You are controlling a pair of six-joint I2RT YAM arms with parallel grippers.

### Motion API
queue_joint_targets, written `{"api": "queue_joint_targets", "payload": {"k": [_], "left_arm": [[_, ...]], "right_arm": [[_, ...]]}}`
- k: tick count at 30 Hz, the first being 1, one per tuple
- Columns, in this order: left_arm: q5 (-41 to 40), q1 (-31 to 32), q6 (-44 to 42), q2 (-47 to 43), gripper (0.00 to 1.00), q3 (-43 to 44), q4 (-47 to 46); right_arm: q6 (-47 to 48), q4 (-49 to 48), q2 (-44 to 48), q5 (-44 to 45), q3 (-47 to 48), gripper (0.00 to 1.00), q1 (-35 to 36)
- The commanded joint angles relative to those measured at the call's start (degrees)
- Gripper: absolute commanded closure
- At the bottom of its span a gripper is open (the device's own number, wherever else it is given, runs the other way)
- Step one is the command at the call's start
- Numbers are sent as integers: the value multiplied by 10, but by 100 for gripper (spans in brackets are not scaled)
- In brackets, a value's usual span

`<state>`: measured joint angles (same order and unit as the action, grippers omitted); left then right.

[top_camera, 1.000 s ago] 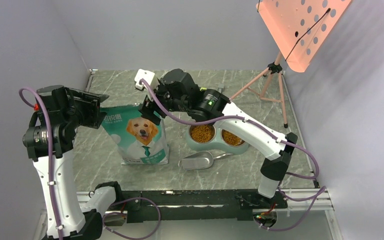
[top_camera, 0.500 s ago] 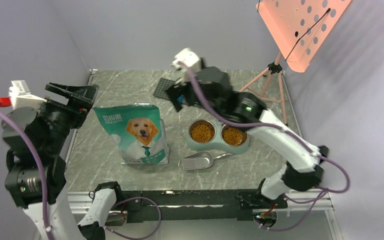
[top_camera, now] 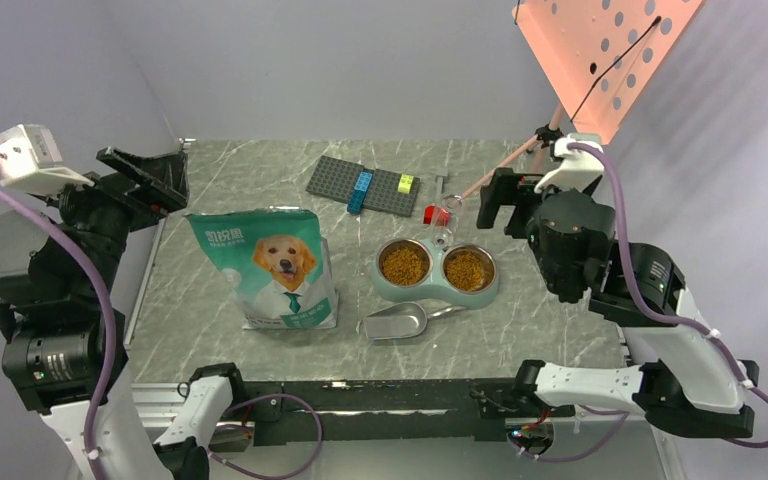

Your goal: Serve the pet food

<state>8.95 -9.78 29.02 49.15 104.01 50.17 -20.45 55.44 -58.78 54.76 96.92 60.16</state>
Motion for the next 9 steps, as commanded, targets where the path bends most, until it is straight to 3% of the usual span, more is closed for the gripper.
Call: {"api": "queue_joint_targets", "payload": {"k": [1,9], "left_arm": [[-13,-2,-49,12,8,19,-33],[-14,-2,-56,-1,7,15,-35]], "right_arm": [[-43,6,42,34,-21,0,0],[-3,-42,78,28,-38,0,0]]}}
